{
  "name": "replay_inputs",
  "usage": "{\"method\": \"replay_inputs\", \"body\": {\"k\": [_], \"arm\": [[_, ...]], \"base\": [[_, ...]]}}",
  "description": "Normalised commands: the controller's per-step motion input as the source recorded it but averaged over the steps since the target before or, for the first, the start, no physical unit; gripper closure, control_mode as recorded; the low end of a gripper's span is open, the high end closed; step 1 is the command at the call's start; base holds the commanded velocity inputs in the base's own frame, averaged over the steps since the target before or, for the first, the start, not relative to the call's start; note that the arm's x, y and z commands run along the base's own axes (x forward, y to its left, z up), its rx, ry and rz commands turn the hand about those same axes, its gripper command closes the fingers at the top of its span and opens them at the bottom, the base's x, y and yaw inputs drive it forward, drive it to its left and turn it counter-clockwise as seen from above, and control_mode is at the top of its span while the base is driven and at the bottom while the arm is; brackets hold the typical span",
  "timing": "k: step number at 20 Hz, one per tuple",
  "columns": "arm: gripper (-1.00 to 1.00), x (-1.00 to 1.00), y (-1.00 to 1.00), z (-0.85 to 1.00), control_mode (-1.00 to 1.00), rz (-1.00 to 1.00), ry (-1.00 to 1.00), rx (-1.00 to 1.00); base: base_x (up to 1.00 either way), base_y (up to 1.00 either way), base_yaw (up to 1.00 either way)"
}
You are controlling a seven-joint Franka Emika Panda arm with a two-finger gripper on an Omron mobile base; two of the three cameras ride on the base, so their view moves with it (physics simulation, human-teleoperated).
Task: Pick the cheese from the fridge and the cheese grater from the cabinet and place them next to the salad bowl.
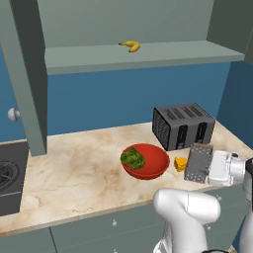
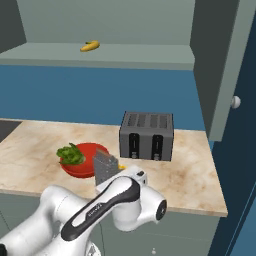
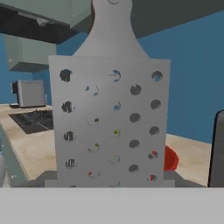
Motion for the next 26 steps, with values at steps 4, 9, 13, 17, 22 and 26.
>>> {"method": "replay_inputs", "body": {"k": [4,9,13,17,22,26], "arm": [[1.00,0.25,-0.02,-0.38,-1.00,0.02,-0.01,0.00],[1.00,0.32,0.00,-0.38,-1.00,0.02,0.00,0.00],[1.00,0.30,-0.01,-0.36,-1.00,0.02,-0.02,0.00],[1.00,0.33,-0.05,-0.39,-1.00,0.02,-0.04,0.00],[1.00,0.33,-0.12,-0.37,-1.00,0.02,-0.05,0.00],[1.00,0.28,-0.11,-0.34,-1.00,0.02,-0.05,0.00]], "base": [[0.00,0.00,0.00],[0.00,0.00,0.00],[0.00,0.00,0.00],[0.00,0.00,0.00],[0.00,0.00,0.00],[0.00,0.00,0.00]]}}
